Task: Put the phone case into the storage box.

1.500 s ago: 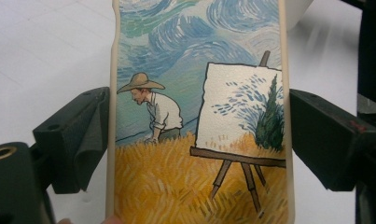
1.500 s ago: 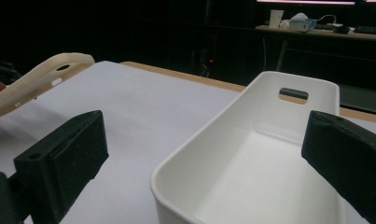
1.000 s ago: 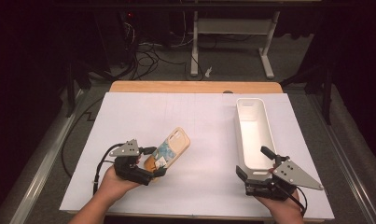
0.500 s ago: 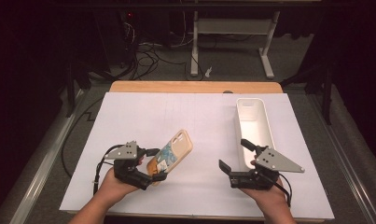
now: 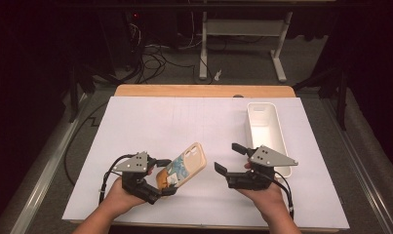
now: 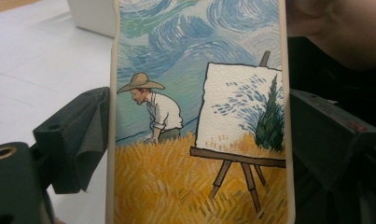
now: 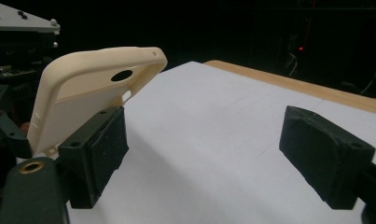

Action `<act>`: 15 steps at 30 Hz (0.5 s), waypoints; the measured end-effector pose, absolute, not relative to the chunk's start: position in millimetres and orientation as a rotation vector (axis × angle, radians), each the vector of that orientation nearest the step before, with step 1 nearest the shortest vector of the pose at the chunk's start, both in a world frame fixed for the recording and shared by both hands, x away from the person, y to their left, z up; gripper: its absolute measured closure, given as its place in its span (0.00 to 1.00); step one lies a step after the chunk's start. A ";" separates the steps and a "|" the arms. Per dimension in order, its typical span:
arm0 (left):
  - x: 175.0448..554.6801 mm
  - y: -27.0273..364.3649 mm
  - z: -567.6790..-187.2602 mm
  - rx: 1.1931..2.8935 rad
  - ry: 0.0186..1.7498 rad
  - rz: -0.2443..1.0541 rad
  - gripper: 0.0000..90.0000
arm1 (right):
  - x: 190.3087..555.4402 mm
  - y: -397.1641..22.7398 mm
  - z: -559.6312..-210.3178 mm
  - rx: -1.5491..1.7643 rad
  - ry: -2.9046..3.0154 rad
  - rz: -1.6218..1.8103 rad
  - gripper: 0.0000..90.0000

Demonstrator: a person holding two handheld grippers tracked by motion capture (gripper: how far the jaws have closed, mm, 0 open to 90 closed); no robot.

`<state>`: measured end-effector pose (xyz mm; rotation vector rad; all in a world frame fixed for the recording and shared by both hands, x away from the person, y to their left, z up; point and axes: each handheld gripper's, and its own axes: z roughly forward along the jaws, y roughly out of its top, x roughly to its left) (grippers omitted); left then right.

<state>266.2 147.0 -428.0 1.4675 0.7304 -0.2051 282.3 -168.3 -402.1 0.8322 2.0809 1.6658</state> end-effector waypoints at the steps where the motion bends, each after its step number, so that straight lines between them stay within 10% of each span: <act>1: 265.1 146.2 -428.0 1.468 0.723 -0.213 0.14 | 281.7 -168.5 -403.0 0.835 2.085 1.677 0.21; 15: 250.7 130.0 -426.3 1.504 0.653 -0.280 0.14 | 276.7 -169.8 -413.5 0.772 2.159 1.785 0.51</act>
